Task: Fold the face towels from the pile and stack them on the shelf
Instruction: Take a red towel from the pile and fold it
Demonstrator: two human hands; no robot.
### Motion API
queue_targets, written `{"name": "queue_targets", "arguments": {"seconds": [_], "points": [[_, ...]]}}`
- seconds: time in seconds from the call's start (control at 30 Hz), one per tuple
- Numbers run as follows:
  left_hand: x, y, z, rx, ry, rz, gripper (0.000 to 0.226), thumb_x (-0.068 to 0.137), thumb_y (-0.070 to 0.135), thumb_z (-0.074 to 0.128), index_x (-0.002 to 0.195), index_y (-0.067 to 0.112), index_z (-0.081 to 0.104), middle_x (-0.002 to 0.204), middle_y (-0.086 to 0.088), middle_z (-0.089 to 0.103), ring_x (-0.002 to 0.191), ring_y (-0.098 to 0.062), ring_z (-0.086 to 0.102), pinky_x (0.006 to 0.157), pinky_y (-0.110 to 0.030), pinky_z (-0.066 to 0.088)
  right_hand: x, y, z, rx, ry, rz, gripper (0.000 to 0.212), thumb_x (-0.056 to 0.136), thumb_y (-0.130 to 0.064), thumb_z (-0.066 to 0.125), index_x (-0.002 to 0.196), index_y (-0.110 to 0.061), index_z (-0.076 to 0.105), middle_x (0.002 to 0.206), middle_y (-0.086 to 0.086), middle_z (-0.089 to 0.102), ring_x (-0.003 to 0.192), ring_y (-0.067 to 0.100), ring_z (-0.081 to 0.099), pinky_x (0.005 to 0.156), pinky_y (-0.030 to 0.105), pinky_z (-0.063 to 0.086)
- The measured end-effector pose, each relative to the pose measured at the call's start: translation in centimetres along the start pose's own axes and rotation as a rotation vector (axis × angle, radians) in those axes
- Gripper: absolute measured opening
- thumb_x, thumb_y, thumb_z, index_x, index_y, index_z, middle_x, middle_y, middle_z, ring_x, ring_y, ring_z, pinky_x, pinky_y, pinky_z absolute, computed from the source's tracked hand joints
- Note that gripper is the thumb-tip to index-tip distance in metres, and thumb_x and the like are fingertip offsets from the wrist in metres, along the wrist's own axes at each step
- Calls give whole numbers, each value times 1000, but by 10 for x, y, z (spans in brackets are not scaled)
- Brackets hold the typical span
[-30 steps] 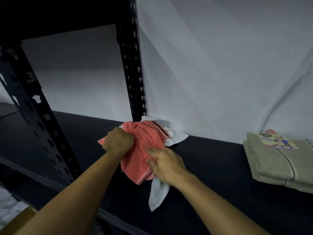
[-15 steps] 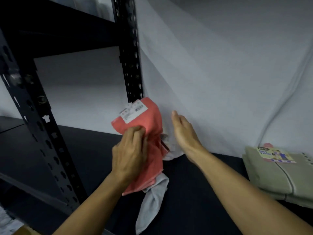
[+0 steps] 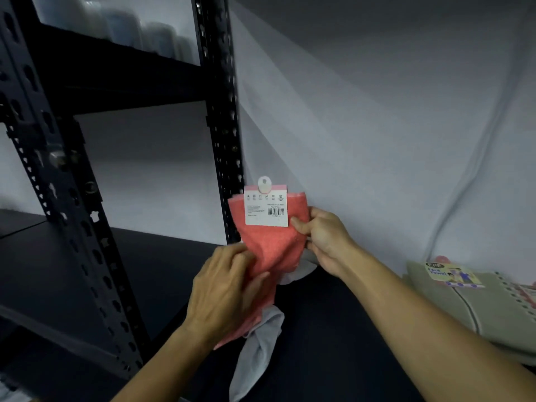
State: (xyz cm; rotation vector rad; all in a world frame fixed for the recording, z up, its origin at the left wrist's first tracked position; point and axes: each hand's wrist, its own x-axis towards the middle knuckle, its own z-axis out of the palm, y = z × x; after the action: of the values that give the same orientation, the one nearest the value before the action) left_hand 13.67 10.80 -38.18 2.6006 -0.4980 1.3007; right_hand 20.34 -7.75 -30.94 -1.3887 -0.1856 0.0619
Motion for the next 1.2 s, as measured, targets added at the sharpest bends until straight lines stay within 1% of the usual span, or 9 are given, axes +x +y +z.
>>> {"name": "queue_targets", "arguments": {"seconds": [0.13, 0.27, 0.33, 0.47, 0.7, 0.8, 0.9, 1.0, 1.2], "points": [[31, 5, -28, -476, 70, -437, 78, 79, 68, 60, 140, 28, 32, 140, 15, 32, 126, 1, 35, 96, -11, 33, -8, -21, 11, 63, 4, -128, 23, 90, 3, 57, 94, -17, 68, 93, 1, 75, 85, 15, 70, 72, 27, 52], [82, 7, -72, -817, 10, -564, 109, 67, 64, 76, 150, 40, 10, 154, 4, 35, 133, -14, 45, 110, -41, 41, -20, -45, 19, 146, -33, -203, 26, 91, 5, 53, 98, -14, 68, 97, 3, 75, 94, 19, 71, 81, 30, 56], [104, 12, -95, -857, -14, -551, 96, 74, 52, 79, 150, 26, 27, 140, 5, 54, 121, -13, 58, 100, -36, 50, -27, -62, 19, 195, -61, -234, 26, 92, 6, 51, 102, -12, 67, 96, 3, 75, 91, 18, 71, 75, 27, 56], [127, 38, -127, -912, -35, -423, 20, 93, 29, 64, 112, 25, 69, 99, 19, 74, 94, -4, 71, 73, -17, 56, -42, -98, 16, 257, -68, -293, 24, 93, 2, 51, 108, -10, 65, 103, 9, 73, 98, 24, 70, 88, 37, 54], [122, 73, -154, -814, -427, -27, 34, 96, 20, 52, 124, 40, 53, 124, 41, 53, 116, 17, 52, 90, 0, 39, -98, -124, -32, 86, -1, -370, 19, 94, -1, 54, 105, -11, 65, 99, 6, 74, 93, 22, 71, 83, 35, 56], [116, 94, -148, -819, -445, 3, 34, 90, 29, 51, 120, 46, 53, 120, 45, 53, 116, 20, 50, 91, 1, 36, -126, -115, -56, -117, 78, -465, 17, 95, -5, 56, 98, -20, 65, 91, -7, 75, 88, 10, 71, 76, 26, 55], [105, 114, -137, -895, -428, -51, 34, 88, 34, 53, 120, 43, 57, 119, 38, 59, 115, 15, 54, 93, -4, 41, -149, -98, -77, -459, 216, -626, 12, 97, -18, 56, 97, -27, 64, 89, -21, 70, 87, -4, 65, 79, 17, 50], [97, 125, -128, -1012, -431, -147, 33, 90, 31, 57, 122, 36, 62, 121, 23, 67, 113, 3, 61, 93, -15, 50, -167, -84, -88, -501, 277, -661, 12, 98, -23, 53, 104, -22, 64, 94, -23, 69, 88, -7, 65, 76, 12, 51], [101, 134, -84, -1096, -407, -617, 13, 96, 21, 62, 106, 16, 69, 93, 3, 77, 84, -14, 74, 68, -26, 59, -128, -68, -102, -439, 430, -367, 22, 95, -36, 57, 89, -16, 65, 82, 2, 72, 80, 27, 69, 76, 48, 56]]}}
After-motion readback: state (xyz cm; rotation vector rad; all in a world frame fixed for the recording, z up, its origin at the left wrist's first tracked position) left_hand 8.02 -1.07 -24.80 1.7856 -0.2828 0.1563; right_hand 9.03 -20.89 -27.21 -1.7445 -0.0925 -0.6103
